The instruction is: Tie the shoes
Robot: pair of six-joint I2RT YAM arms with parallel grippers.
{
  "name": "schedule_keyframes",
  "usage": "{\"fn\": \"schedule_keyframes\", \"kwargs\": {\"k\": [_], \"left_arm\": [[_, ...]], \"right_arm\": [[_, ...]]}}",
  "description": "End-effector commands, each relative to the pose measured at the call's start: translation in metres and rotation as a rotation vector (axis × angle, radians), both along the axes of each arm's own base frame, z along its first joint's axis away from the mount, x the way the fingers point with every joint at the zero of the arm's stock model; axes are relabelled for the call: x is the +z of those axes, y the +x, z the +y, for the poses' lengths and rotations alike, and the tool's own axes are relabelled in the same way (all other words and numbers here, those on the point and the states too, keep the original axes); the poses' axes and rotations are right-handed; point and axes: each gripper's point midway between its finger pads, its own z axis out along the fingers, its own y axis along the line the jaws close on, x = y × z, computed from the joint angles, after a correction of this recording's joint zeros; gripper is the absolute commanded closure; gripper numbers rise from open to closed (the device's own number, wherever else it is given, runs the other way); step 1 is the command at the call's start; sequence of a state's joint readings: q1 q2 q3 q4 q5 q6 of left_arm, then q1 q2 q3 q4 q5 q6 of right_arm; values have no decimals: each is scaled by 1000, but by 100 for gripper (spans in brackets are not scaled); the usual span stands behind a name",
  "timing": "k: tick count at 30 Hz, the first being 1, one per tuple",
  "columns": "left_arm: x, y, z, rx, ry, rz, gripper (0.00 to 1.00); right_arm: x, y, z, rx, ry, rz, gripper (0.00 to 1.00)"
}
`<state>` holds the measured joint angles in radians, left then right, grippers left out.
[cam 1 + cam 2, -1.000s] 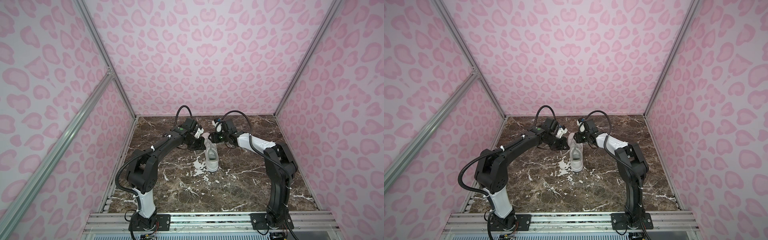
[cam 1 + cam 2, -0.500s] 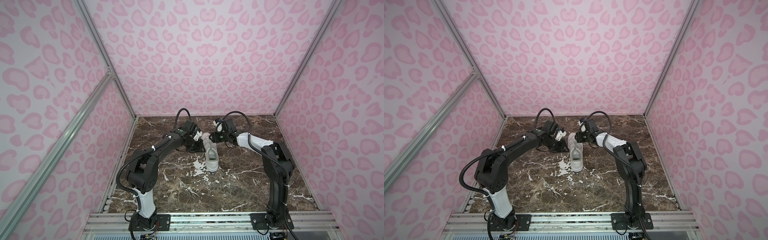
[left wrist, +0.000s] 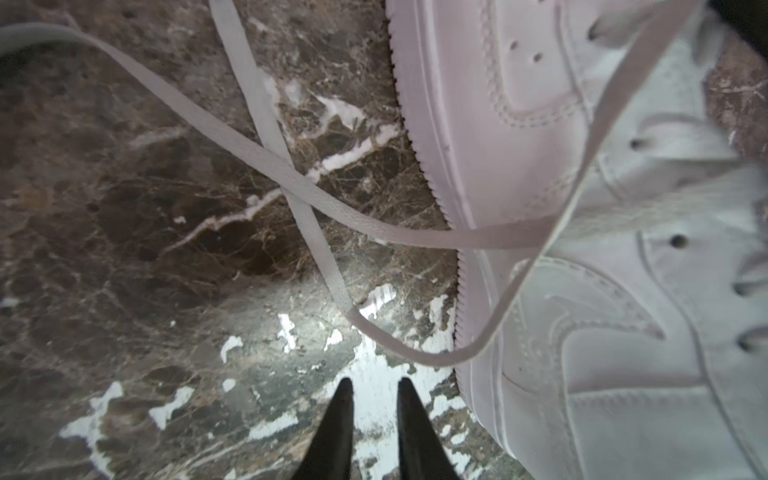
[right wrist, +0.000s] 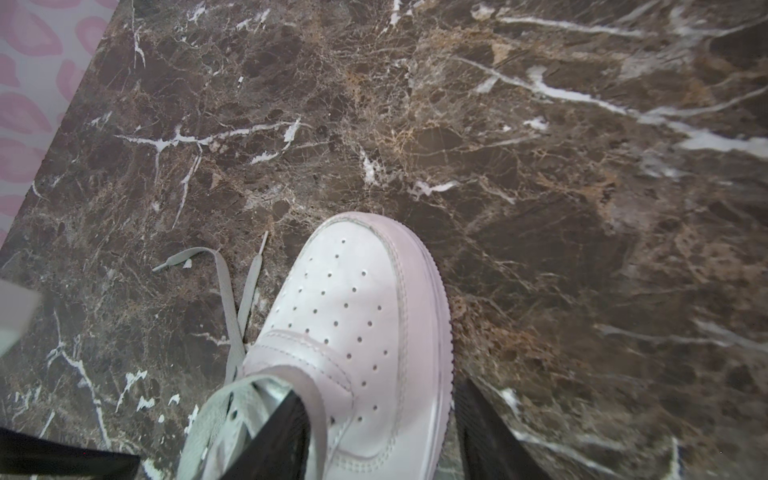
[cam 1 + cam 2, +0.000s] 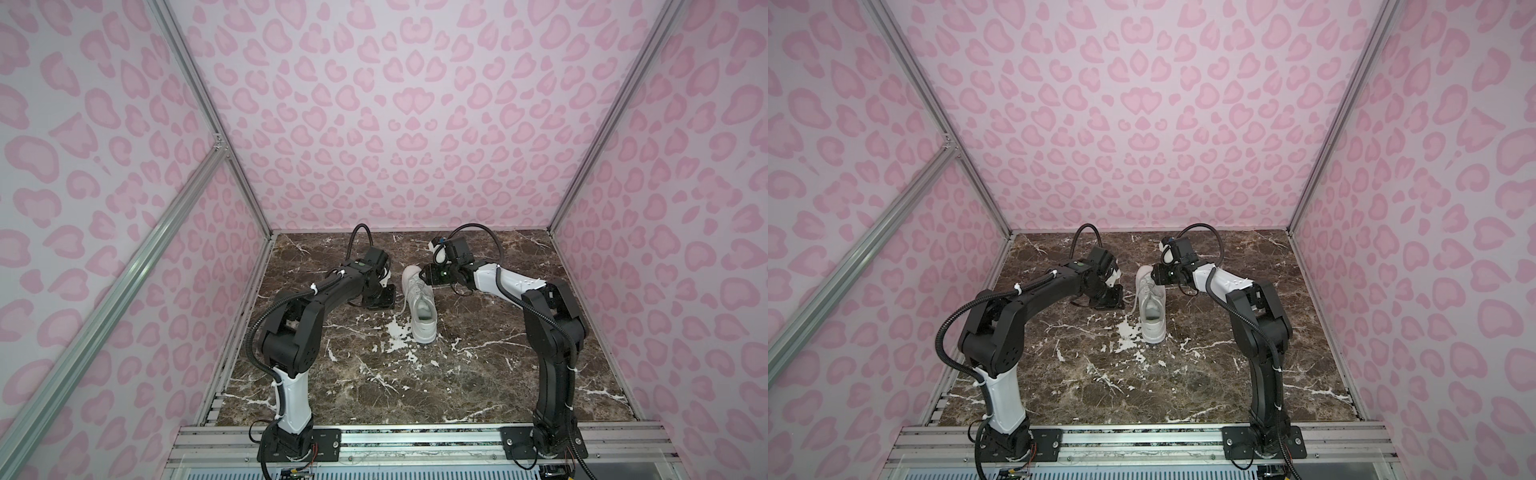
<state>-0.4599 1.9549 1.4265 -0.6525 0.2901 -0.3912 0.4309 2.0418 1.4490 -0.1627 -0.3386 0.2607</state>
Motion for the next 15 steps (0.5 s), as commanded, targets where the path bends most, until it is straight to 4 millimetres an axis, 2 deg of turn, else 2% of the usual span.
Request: {"fn": "schedule_keyframes", "kwargs": {"k": [1, 8, 15], "left_arm": [[-2, 16, -7, -2, -14, -37, 90], [-19, 25, -14, -11, -15, -15, 96], [-37, 17, -16, -20, -19, 39, 95]], "right_arm": [[-4, -4, 0, 5, 1, 17, 44], [-6, -8, -2, 7, -3, 27, 44], [-8, -10, -3, 8, -5, 32, 44]]}}
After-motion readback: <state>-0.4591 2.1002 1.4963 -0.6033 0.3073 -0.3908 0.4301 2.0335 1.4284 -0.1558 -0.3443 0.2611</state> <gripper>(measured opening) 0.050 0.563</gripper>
